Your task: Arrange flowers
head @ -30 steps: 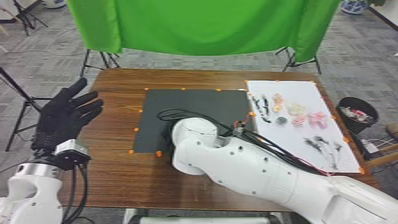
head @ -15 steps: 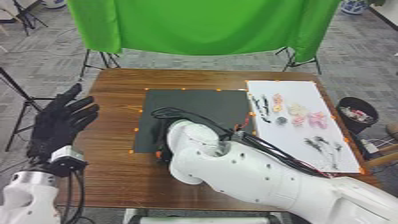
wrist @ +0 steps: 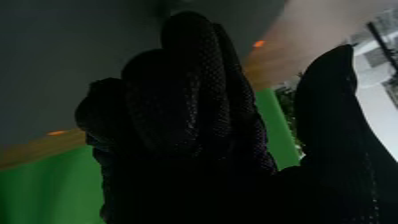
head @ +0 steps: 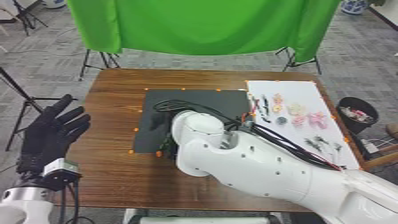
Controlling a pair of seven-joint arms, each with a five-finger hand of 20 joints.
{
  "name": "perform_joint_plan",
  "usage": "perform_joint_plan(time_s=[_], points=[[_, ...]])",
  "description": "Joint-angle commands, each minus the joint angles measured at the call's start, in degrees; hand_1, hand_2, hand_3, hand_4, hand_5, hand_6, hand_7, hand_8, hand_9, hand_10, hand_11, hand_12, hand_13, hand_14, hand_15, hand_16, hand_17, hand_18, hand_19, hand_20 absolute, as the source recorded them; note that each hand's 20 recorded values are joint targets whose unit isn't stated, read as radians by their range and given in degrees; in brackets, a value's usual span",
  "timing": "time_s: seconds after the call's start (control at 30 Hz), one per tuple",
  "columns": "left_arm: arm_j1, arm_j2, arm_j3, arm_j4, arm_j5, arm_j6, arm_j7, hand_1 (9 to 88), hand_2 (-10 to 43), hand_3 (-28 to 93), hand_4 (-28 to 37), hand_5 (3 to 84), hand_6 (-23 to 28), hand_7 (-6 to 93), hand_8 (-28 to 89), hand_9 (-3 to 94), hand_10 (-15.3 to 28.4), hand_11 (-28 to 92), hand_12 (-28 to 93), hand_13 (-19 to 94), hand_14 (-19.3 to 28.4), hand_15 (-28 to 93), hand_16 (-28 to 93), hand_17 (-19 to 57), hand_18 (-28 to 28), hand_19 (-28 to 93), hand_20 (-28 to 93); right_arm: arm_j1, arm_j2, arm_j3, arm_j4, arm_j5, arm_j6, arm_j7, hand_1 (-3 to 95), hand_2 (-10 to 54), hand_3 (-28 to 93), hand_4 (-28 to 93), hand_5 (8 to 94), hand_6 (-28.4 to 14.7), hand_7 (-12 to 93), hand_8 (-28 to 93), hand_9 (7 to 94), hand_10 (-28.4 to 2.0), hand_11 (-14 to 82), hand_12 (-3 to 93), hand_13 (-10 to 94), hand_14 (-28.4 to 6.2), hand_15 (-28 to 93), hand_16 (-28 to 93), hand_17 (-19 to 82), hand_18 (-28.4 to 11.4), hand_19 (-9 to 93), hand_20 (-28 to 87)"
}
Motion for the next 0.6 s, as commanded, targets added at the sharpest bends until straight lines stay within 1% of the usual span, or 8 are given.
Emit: perform_joint_plan(time_s=[0.03, 0.1, 0.13, 0.2, 0.23, 0.27, 0.47, 0.6], points=[[0.7, -0.58, 0.30, -0.11, 0.19, 0.17, -0.07, 29.7, 6.1, 64, -20.5, 35.4, 8.7, 9.8, -8, 31.2, 19.4, 27, 11, 19, 26.1, 53, -11, -8.4, 25.0, 46, 3, -1.1, 2.0, 0.7, 1.5, 2.4, -2.5, 1.1, 12.3, 13.2, 79, -11, 71.6, -13.0, 16, -8, 84.1, -20.3, 35.7, 20.7, 84, -11.3, 64, 16, 62, -16.6, 93, 20], [0.3, -0.02, 0.83, -0.02, -0.22, 0.48, 0.42, 29.6, 6.1, 64, -20.6, 35.4, 8.7, 9.7, -8, 31.2, 19.4, 27, 11, 19, 26.1, 53, -11, -8.4, 25.1, 46, 3, -1.2, 1.5, 1.1, 2.6, 3.9, -2.5, 1.1, 11.5, 14.2, 78, -11, 70.4, -13.3, 14, -8, 83.7, -20.3, 35.8, 20.9, 83, -11.6, 64, 16, 62, -16.9, 93, 21], [-0.1, -0.40, 0.92, 0.07, 0.13, 0.30, -0.03, 29.6, 6.1, 65, -20.6, 35.4, 8.7, 9.7, -8, 31.2, 19.4, 27, 11, 19, 26.1, 53, -11, -8.4, 25.1, 46, 3, -1.2, 1.5, 1.2, 2.9, 4.2, -2.5, 0.9, 11.0, 14.7, 78, -11, 69.6, -13.2, 14, -8, 82.5, -20.6, 36.4, 21.2, 82, -12.1, 65, 16, 61, -17.1, 93, 21], [0.0, -0.28, 0.83, 0.09, 0.16, 0.32, 0.00, 29.6, 6.1, 65, -20.6, 35.4, 8.7, 9.7, -8, 31.2, 19.3, 27, 11, 19, 26.1, 53, -11, -8.4, 25.1, 47, 3, -1.1, 0.9, 1.1, 3.4, 4.6, -2.5, 0.5, 10.5, 15.2, 77, -12, 67.3, -12.7, 13, -8, 80.7, -20.9, 37.6, 21.5, 81, -12.7, 66, 17, 61, -17.2, 93, 21], [-0.4, -1.29, 0.73, 0.10, 0.93, 0.03, -0.88, 29.6, 6.1, 65, -20.6, 35.4, 8.7, 9.7, -8, 31.2, 19.3, 27, 11, 19, 26.1, 53, -11, -8.4, 25.1, 46, 3, -1.2, 0.6, 1.0, 3.4, 4.4, -2.0, 0.1, 10.3, 15.2, 77, -12, 66.0, -12.4, 12, -8, 80.1, -21.0, 38.1, 21.5, 81, -12.9, 66, 17, 60, -17.3, 93, 21], [-0.4, -1.63, 0.65, 0.16, 1.16, -0.23, -0.97, 29.6, 6.1, 65, -20.6, 35.4, 8.7, 9.7, -8, 31.2, 19.3, 27, 11, 19, 26.1, 53, -11, -8.3, 25.1, 46, 3, -1.2, 0.3, 0.8, 3.5, 4.2, -1.7, -0.2, 10.2, 15.3, 77, -12, 65.4, -12.2, 12, -8, 79.8, -21.2, 38.3, 21.5, 81, -12.9, 66, 17, 60, -17.3, 93, 21], [-2.5, -1.01, 1.69, 0.70, 1.32, -0.59, -1.49, 29.6, 6.1, 65, -20.7, 35.4, 8.8, 9.7, -8, 31.2, 19.4, 27, 11, 19, 26.2, 52, -11, -8.3, 25.0, 46, 3, -0.9, -1.6, 0.2, 4.8, 4.4, -1.1, -1.0, 9.2, 16.5, 76, -13, 64.0, -11.3, 11, -8, 79.4, -21.4, 38.9, 21.5, 80, -13.1, 67, 16, 60, -17.5, 93, 21], [-3.0, -0.87, 2.13, 0.90, 1.35, -0.65, -1.51, 29.7, 6.1, 65, -20.7, 35.4, 8.8, 9.6, -8, 31.2, 19.3, 27, 11, 19, 26.1, 52, -11, -8.3, 25.0, 46, 3, 0.1, -2.2, -1.0, 5.6, 4.8, 0.3, -1.3, 8.9, 16.7, 76, -13, 63.1, -10.8, 11, -8, 79.0, -21.5, 39.4, 21.7, 80, -13.1, 67, 16, 60, -17.8, 93, 21]])
